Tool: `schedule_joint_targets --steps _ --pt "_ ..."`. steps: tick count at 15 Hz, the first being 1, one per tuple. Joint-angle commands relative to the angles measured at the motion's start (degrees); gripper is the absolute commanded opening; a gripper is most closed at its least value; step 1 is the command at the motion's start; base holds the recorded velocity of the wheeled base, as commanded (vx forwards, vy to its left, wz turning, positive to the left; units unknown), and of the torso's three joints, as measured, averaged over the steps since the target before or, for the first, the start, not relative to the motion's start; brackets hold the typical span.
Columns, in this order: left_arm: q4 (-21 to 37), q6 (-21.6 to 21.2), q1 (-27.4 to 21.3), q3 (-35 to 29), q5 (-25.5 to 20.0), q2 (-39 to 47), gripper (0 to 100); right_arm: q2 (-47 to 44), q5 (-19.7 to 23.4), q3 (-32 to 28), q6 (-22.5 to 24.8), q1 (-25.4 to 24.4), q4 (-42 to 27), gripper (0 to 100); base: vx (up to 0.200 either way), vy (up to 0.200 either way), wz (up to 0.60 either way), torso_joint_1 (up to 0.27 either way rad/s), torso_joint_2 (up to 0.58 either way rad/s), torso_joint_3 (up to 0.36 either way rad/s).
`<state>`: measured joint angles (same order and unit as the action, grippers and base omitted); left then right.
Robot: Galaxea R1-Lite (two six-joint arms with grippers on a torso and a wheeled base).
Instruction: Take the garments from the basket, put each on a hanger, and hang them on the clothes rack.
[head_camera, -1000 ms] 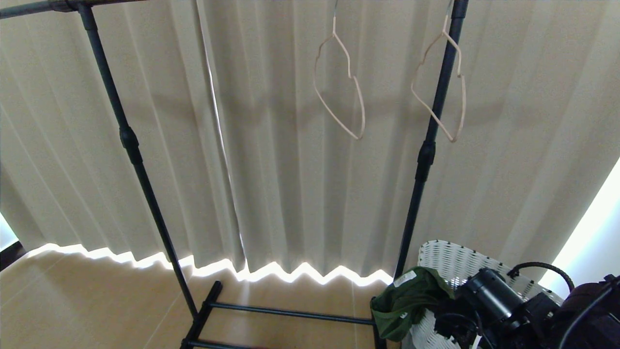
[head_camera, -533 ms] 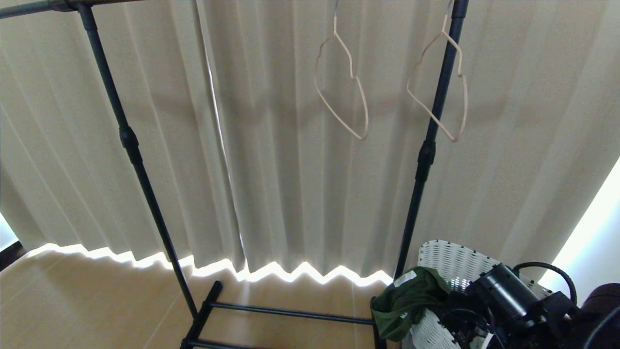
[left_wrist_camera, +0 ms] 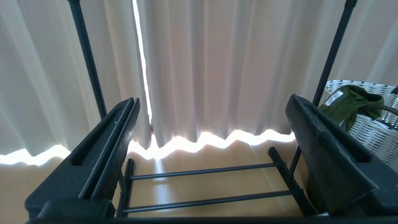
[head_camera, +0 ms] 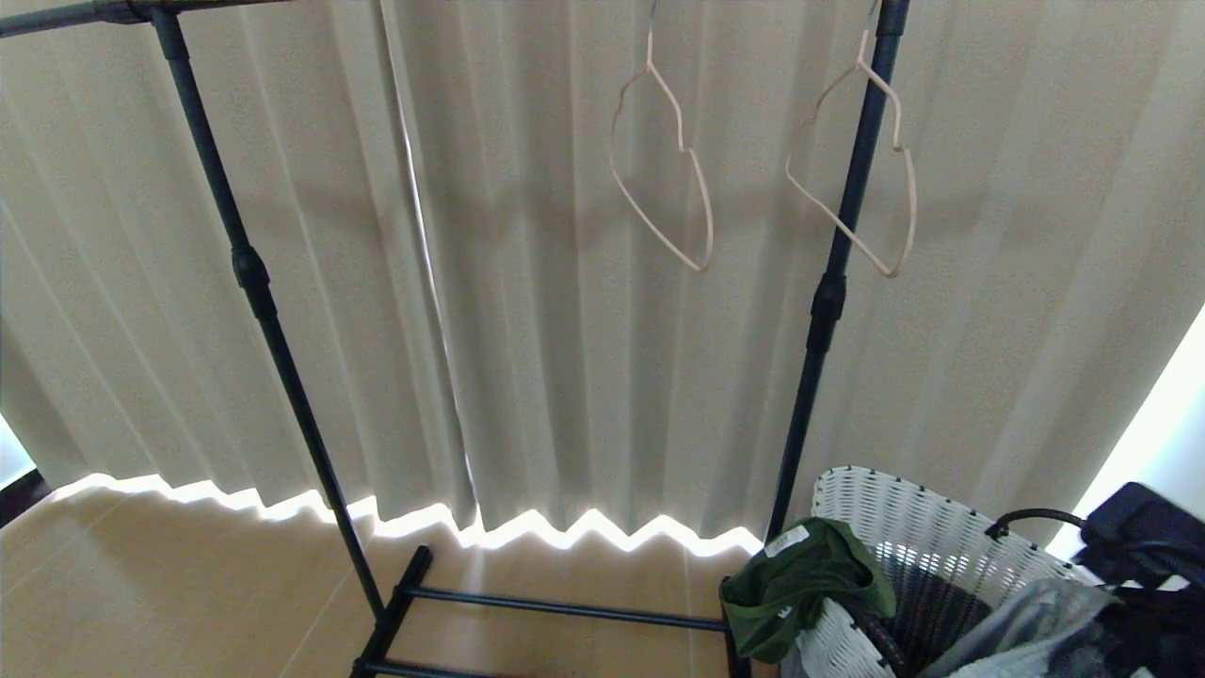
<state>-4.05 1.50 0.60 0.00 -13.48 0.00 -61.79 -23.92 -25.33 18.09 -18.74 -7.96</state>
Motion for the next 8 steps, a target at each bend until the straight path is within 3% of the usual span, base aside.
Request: schedule_joint_targets --steps 1,2,8 --pt "0.00 -0.01 0.02 0.00 0.04 0.09 100 18.55 0.28 -1.83 0.45 4.41 -2.32 0 0.000 0.000 0.00 0.000 0.00 0.000" --pt "0.00 -0.09 0.02 0.00 0.04 0.09 100 19.87 0.28 -1.65 0.45 4.41 -2.32 0 0.000 0.000 0.00 0.000 0.00 0.000" --pt "0.00 0.08 0.02 0.00 0.12 0.09 100 23.74 0.28 -1.65 0.28 4.41 -1.88 0 -0.200 0.000 0.00 0.004 0.00 -0.001"
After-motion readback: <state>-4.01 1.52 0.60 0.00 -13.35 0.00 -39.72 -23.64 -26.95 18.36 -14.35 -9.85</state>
